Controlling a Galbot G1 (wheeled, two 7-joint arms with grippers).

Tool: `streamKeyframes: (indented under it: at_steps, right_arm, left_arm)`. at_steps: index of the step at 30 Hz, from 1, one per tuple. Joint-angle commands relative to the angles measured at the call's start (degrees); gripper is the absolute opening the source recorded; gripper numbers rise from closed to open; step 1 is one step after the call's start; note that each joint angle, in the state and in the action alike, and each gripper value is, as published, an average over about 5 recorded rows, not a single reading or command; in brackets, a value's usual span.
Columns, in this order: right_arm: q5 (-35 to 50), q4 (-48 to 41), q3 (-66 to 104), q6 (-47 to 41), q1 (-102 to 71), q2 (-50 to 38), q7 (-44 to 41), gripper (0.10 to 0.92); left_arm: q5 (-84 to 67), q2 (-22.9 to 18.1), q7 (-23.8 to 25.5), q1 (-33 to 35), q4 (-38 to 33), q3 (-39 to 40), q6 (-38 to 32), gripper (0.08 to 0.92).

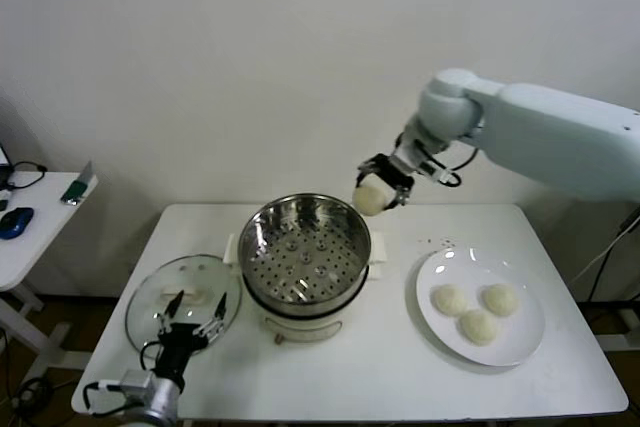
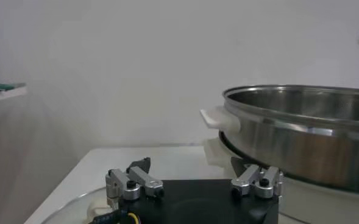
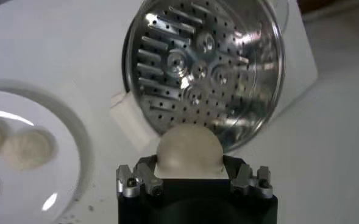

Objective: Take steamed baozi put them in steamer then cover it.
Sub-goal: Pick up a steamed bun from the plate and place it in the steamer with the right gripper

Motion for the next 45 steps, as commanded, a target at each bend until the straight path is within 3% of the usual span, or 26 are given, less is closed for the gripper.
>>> streamKeyframes:
  at_steps: [1,19,31,37,45]
  right_arm:
    - [-14.12,-6.58,-3.98,8.38,-3.95,13.50,5.19,0.738]
    - [-27.34,-25.85,1.28,12.56,-17.25,21.54,10.41,0.736]
    - [-23.13,-27.26,1.55,13.56,-17.82,21.95,12.61,0.764]
    - [-11.60,-20.69,-0.65,12.66,-10.43,17.14,9.59,0.821]
    - [24.76,-12.01,-13.55,1.09,8.38,2.19,-0.41,0.823]
  left_arm:
    - [-0.12,-0.07,-0.05,0.02,-0.14,-0.05,0.04,0.823]
    - [-0.87,0.11,-0.20,-0.13,0.42,0.12,-0.39,0.823]
    - [-1.06,0.11,-0.21,-0.63,0.94,0.26,-0.38,0.823]
    - [-0.93,0.02,-0.18,-0.84,0.90,0.40,-0.21,0.823]
    - [-0.69,0.08,-0.09,-1.13,0.81,0.71,0.05,0.823]
